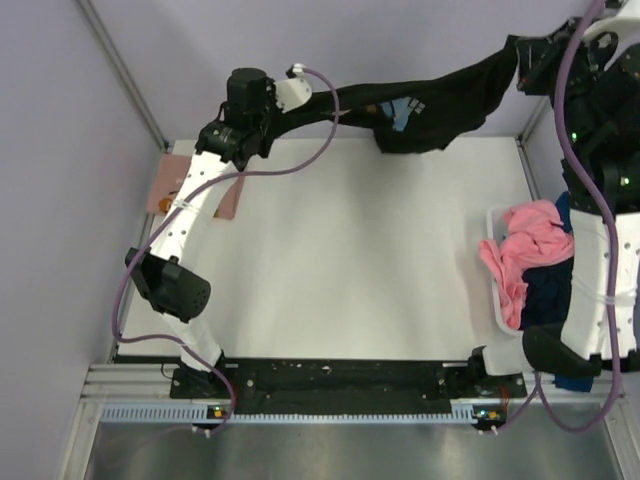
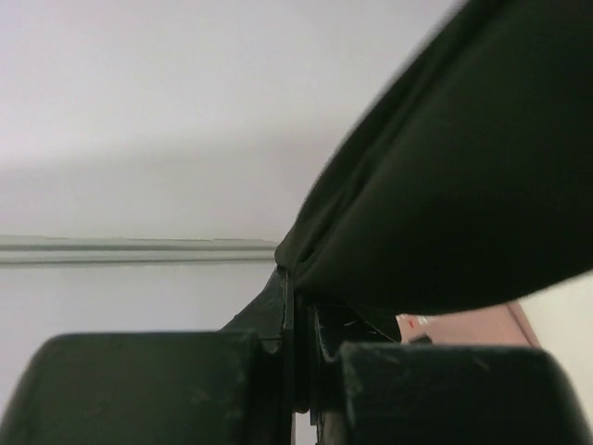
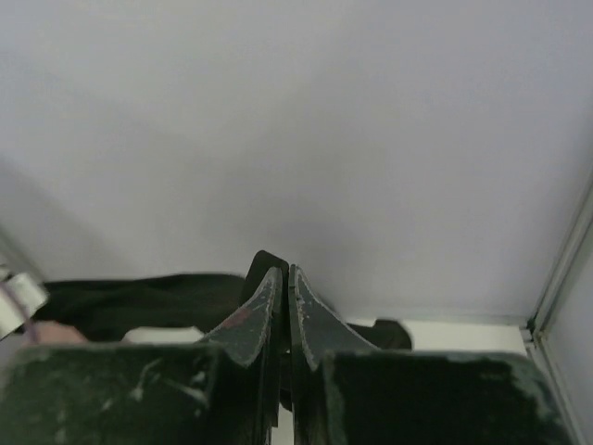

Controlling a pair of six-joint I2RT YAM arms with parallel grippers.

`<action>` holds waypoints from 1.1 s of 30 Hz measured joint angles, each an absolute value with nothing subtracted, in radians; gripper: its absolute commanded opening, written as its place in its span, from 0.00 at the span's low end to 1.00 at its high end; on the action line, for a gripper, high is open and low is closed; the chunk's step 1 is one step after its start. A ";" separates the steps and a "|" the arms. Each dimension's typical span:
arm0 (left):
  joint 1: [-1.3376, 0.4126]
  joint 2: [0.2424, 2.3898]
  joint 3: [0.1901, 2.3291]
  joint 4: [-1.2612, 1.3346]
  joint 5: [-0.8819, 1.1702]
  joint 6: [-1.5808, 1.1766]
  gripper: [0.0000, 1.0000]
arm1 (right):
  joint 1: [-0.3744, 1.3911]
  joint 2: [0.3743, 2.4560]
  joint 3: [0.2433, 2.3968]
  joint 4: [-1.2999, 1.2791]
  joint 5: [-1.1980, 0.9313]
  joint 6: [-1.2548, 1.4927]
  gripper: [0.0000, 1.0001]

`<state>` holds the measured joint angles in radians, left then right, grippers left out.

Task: Fold and stack the t-shirts
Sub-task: Flatten out the tshirt

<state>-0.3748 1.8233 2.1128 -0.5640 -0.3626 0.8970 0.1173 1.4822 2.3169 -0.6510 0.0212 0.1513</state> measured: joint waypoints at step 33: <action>-0.352 1.901 1.430 -0.745 0.017 0.894 0.54 | 0.117 1.134 1.236 -0.480 -0.237 0.228 0.00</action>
